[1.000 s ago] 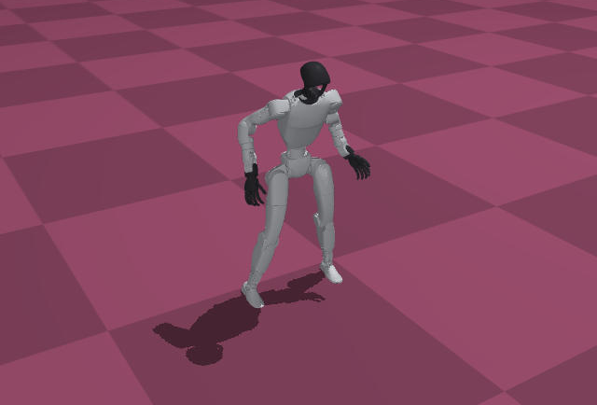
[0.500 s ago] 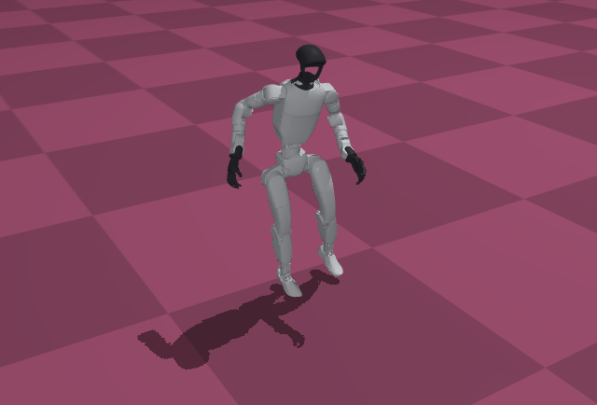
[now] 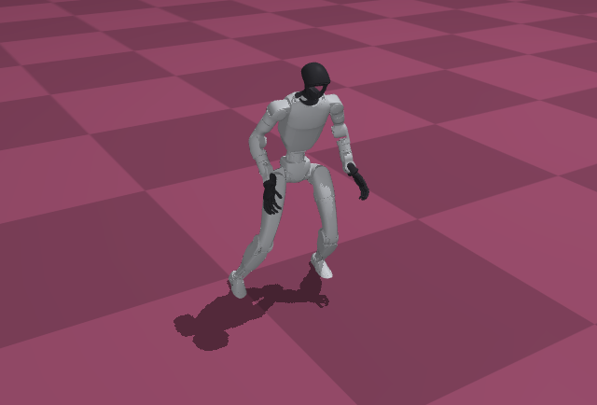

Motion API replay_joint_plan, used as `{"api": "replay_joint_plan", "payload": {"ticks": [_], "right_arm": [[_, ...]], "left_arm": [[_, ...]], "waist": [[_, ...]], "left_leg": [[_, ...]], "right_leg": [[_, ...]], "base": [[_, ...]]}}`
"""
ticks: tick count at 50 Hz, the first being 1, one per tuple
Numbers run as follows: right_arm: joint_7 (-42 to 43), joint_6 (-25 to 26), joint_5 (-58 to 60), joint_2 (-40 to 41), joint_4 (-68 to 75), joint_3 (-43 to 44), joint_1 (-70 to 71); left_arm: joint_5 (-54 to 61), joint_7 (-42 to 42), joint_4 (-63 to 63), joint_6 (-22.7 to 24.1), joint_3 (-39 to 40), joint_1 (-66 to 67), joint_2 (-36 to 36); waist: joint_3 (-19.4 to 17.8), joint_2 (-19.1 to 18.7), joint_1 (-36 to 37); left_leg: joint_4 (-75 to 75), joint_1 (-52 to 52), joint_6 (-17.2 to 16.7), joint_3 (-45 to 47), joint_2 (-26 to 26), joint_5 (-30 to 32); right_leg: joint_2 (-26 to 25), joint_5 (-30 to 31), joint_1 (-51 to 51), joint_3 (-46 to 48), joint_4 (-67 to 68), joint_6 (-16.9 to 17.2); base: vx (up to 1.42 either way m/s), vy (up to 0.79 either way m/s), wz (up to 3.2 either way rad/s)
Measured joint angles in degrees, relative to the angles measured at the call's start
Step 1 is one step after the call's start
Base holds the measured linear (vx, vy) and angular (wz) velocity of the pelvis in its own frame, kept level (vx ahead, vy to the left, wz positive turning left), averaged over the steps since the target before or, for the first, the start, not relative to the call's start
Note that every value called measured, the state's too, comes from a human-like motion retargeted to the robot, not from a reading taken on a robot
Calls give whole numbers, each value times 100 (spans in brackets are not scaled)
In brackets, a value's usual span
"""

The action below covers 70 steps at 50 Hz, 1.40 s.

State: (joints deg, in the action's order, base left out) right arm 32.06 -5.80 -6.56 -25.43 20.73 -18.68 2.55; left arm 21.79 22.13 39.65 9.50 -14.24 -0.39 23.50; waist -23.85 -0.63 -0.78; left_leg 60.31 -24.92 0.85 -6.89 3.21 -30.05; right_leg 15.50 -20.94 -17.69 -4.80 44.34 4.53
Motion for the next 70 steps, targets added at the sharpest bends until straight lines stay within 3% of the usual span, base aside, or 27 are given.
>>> {"api": "replay_joint_plan", "payload": {"ticks": [3, 7, 10, 15, 17, 20, 22, 25, 27, 30, 31, 35, 40, 42, 43, 45, 47, 50, 52, 55, 57, 60, 62, 63, 65, 67, 70], "right_arm": [[28, 200, 1414, -385, -678, 274, -517], [-62, 159, 558, -40, -559, 467, -930], [-306, 93, -594, 229, 18, 402, -786], [-581, 189, -1581, 319, 1304, -291, 466], [-701, 99, -1296, 283, 1336, -487, 606], [-1064, 65, -1167, -141, 514, -828, 664], [-1308, -83, -1055, -573, -903, -663, -37], [-1771, -394, -1115, -1368, -2967, 58, -1660], [-2187, -514, -1446, -1763, -3479, 694, -2776], [-2442, -308, -1455, -1791, -2909, 1107, -3801], [-2381, -202, -1189, -1721, -2494, 1070, -3993], [-2203, 222, -725, -1300, -740, 822, -4159], [-2330, 598, -220, -1079, 952, 736, -3602], [-2088, 670, -219, -947, 1371, 682, -3309], [-1904, 690, -385, -818, 1574, 699, -3105], [-1461, 717, -820, -459, 1982, 782, -2566], [-1087, 838, -776, -127, 2350, 624, -1803], [-700, 836, 664, -93, 2151, -448, -587], [-747, 750, 1976, -825, 1020, -1327, 111], [-933, 410, 3399, -2062, -946, -1606, 903], [-1088, 259, 3057, -2536, -2129, -1155, 777], [-1111, 56, 1968, -3080, -3597, -26, -645], [-1166, -117, 1359, -3429, -4161, 834, -2153], [-1304, -182, 1065, -3541, -4254, 1216, -2918], [-1902, -249, 573, -3593, -4049, 1742, -4116], [-2438, -22, 377, -3455, -3336, 1802, -4783], [-3050, 314, 364, -3187, -2034, 1625, -4996]], "left_arm": [[266, -165, -436, 217, 204, 324, -121], [654, -678, -798, 258, 217, 514, -161], [850, -773, -915, 173, 248, 491, -198], [891, -338, -450, 98, 4, -244, -226], [75, -423, 91, -14, -154, -570, -153], [-986, -486, 790, -285, -41, -1043, 167], [-1197, -447, 647, -312, 443, -645, 472], [-647, -207, 185, -234, 1120, 309, 800], [-461, -107, -21, -163, 1282, 894, 884], [-492, -130, -240, -3, 1166, 1418, 1063], [-525, -240, -316, 41, 1007, 1582, 1120], [-432, -656, -581, 142, 375, 1976, 1215], [-409, -1111, -817, -30, -146, 1683, 989], [-398, -1106, -1000, -107, -331, 1314, 901], [-384, -1050, -1095, -111, -408, 1075, 863], [-377, -881, -1191, -19, -505, 560, 775], [-343, -549, -966, 45, -533, 55, 606], [-526, 132, 82, -2, -343, -668, 241], [-999, 347, 992, -186, -245, -1266, 77], [-1829, 462, 1574, -418, 121, -1617, 175], [-1625, 385, 1089, -394, 507, -1243, 502], [-1034, 85, 54, -325, 752, -349, 1076], [-919, 21, -407, -228, 501, 135, 1351], [-934, 35, -545, -142, 304, 331, 1420], [-1059, -32, -672, 75, 4, 642, 1424], [-823, -245, -634, 193, -111, 906, 1280], [-279, -851, -595, 203, 134, 1211, 882]], "waist": [[227, 85, 36], [444, 166, 254], [429, 84, 532], [99, 178, 714], [15, 232, 767], [108, 581, 1050], [217, 921, 1182], [724, 1346, 1062], [1115, 1569, 714], [1484, 1715, 469], [1591, 1634, 480], [1969, 1169, 454], [2036, 144, 382], [1923, -78, 486], [1808, -121, 539], [1466, -106, 616], [972, 69, 565], [275, 233, 377], [50, 352, 240], [178, 617, 232], [483, 937, 315], [949, 1423, 345], [1337, 1587, 152], [1536, 1647, 26], [1807, 1793, -135], [2079, 1463, -179], [2198, 886, -198]], "left_leg": [[-848, 136, -312, -62, -58, 916], [-1720, 101, -806, 233, -52, 1801], [-2350, 350, -930, 230, 122, 1585], [-1750, -147, -542, 148, 209, 813], [-1080, -513, -802, 94, 239, 675], [-1735, -298, -730, 159, 312, 721], [-2796, 484, -885, 305, 507, 1312], [-4897, 1623, -879, 463, 864, 3579], [-5364, 1790, -734, 636, 746, 4587], [-5560, 2004, -903, 561, 328, 4167], [-5482, 2069, -1119, 485, 174, 3993], [-5425, 2190, -1273, 667, -428, 3864], [-5263, 2093, -1259, 260, -419, 4281], [-4540, 1884, -826, 487, -294, 3419], [-3926, 1736, -558, 674, -209, 2468], [-2801, 1478, -247, 800, -28, 665], [-1457, 943, -90, 675, 91, -228], [649, -162, -585, 439, 646, -301], [775, -363, -662, 198, 761, -328], [209, -272, -496, 121, 1093, -194], [-674, 115, -593, 306, 1410, 470], [-2791, 1250, -542, 774, 1700, 2544], [-4216, 1773, -589, 886, 1485, 4041], [-4714, 1912, -715, 717, 1180, 4330], [-5208, 2086, -978, 350, 389, 4072], [-5244, 2089, -1388, 461, 325, 3787], [-5141, 2181, -1395, 1297, 34, 3848]], "right_leg": [[37, 698, 229, 196, -798, 81], [99, 1219, 339, 327, -1548, 256], [9, 867, 217, 463, -1428, 197], [-132, -330, -988, 78, 517, -315], [-117, -548, -1475, 22, 1537, -302], [-186, -804, -1781, -16, 1723, -369], [-283, -797, -1147, 201, 960, -276], [-669, 326, 156, 648, -1115, -19], [-878, 1969, 890, 877, -2487, 480], [-1471, 4388, 1539, 382, -4052, 1047], [-1583, 4487, 1614, 187, -4147, 1047], [-1169, 3821, 1527, 432, -3909, 1047], [-416, 3057, 1548, 815, -3697, 929], [134, 2754, 1479, 1065, -3520, 923], [457, 2665, 1421, 1118, -3400, 941], [978, 2552, 1224, 845, -3062, 960], [1164, 2080, 815, 15, -2293, 827], [728, 591, -284, -1055, -14, 506], [565, -93, -770, -1090, 863, 290], [243, -694, -1421, -926, 1671, -32], [-90, -719, -1486, -874, 1511, -166], [-374, -135, -546, -434, 107, -161], [-494, 1132, 364, 159, -1413, 11], [-540, 2031, 786, 456, -2223, 193], [-612, 3840, 1240, 784, -3225, 978], [-1406, 4926, 1595, 421, -4221, 1047], [-1737, 4497, 1639, -218, -4268, 1047]], "base": [[11, -25, 35], [5, -22, 18], [1, -21, -19], [-10, -28, 4], [-5, -40, 34], [8, -55, -29], [38, -73, -55], [50, -82, -5], [45, -83, 69], [31, -103, 32], [25, -96, -15], [18, -52, -18], [14, -55, 3], [7, -65, -7], [1, -67, 8], [-7, -72, 25], [-19, -83, 46], [-19, -91, 11], [-14, -92, -8], [-1, -101, -58], [26, -111, -102], [51, -110, -25], [53, -103, 93], [43, -97, 116], [33, -100, 94], [24, -123, 61], [16, -80, 28]]}}
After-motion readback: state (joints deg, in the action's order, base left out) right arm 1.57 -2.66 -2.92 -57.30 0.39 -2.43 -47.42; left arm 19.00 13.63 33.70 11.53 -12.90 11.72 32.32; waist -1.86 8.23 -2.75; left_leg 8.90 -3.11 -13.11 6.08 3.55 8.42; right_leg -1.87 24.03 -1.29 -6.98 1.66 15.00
